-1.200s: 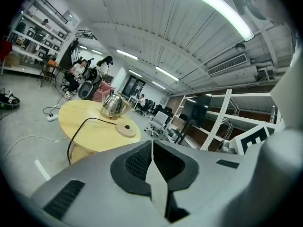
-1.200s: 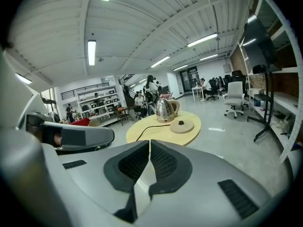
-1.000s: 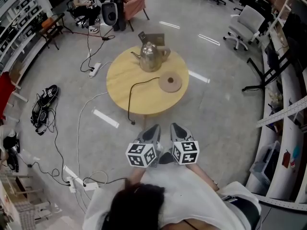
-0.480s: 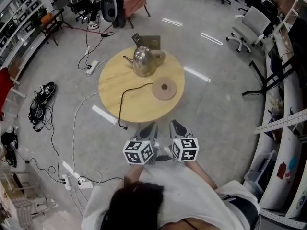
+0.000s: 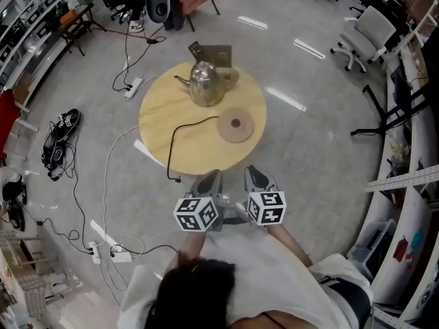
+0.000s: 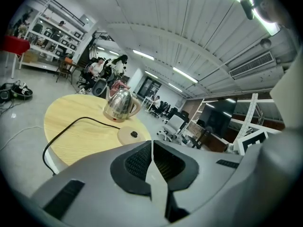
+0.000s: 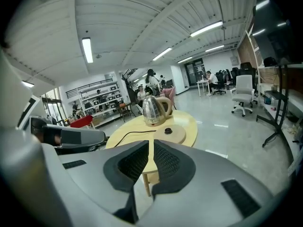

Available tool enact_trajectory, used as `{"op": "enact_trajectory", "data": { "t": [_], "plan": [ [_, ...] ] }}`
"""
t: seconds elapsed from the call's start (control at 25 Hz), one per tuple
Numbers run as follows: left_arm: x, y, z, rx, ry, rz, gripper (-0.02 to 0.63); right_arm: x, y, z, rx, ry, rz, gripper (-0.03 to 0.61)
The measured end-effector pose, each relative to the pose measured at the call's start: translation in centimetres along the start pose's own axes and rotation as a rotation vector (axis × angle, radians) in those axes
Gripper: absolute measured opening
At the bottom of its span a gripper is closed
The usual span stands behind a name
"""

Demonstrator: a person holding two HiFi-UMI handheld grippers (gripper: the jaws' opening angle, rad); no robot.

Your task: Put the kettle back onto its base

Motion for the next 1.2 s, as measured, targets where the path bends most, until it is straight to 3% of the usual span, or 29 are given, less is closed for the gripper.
{"op": "enact_trajectory", "data": {
  "t": [0.6, 0.84, 1.2],
  "plan": [
    [-2.4, 1.4, -1.0, 0.029, -0.015, -0.01, 0.035, -1.7, -0.9, -0.3, -0.003, 0.048, -0.053, 0.031],
    [-5.4, 2.6, -3.0, 0.03, -0.023, 0.001, 0.035, -4.0, -3.0, -2.0, -0.009, 0.03, 0.007, 0.031],
    [-9.5, 5.2, -7.7, 0.015, -0.03, -0.017, 0.035, -10.1, -4.4, -6.1, -0.043, 0.024, 0.0, 0.032]
  ]
}}
Point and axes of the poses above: the fingertips, and each gripper's own axes: x backward along the fingers, y to its left, z out of its underside, the point moved 5 cm from there along x, backward along the fingers, and after that the axes turned 2 degrees about -y, right-handed, at the moved point
